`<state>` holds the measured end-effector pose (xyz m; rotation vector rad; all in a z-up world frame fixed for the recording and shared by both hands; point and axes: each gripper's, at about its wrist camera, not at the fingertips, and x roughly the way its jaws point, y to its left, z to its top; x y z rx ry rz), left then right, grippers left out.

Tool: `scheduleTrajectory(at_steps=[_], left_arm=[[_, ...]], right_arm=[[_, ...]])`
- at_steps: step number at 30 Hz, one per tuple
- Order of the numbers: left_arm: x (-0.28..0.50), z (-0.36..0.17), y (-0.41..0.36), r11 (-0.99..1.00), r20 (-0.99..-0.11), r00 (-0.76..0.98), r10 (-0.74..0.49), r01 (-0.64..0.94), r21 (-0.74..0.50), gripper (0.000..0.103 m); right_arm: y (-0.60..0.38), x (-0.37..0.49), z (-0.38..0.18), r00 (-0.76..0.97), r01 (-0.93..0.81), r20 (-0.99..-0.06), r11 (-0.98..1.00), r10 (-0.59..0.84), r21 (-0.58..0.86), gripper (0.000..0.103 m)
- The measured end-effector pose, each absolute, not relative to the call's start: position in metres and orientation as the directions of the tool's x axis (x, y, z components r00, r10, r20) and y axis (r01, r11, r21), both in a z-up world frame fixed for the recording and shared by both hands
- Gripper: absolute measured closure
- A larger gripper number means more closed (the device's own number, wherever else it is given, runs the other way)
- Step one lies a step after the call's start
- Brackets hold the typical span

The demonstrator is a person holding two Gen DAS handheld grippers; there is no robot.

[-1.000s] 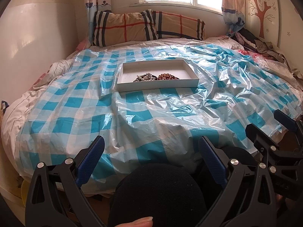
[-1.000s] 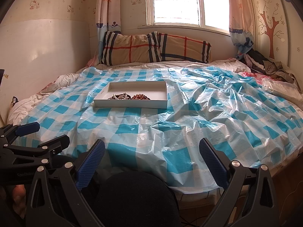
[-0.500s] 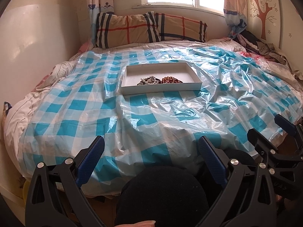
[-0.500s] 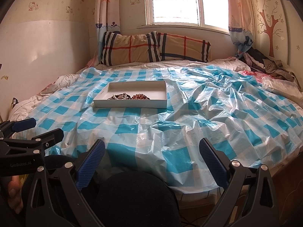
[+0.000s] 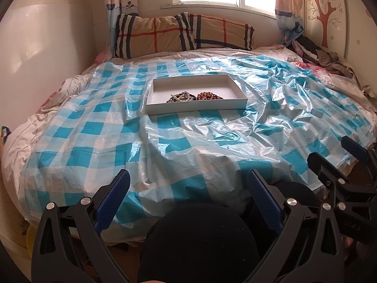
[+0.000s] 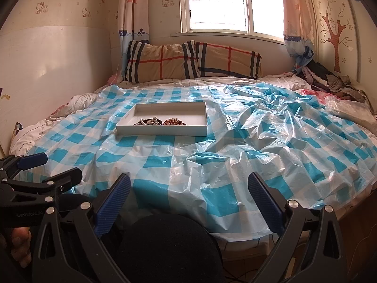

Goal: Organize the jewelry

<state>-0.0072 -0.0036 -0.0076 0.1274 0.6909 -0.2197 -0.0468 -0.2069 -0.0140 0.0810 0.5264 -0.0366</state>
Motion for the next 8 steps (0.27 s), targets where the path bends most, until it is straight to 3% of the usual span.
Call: scheduleTrajectory(at_steps=[8], left_arm=[[0.007, -0.007, -0.009, 0.977, -0.644, 0.748, -0.160, 0.213, 0.005, 0.008]], right_arm=[[-0.208, -0.048, -0.015, 0.865, 0.055, -0.501, 0.996, -0.015, 0.067, 0.007]])
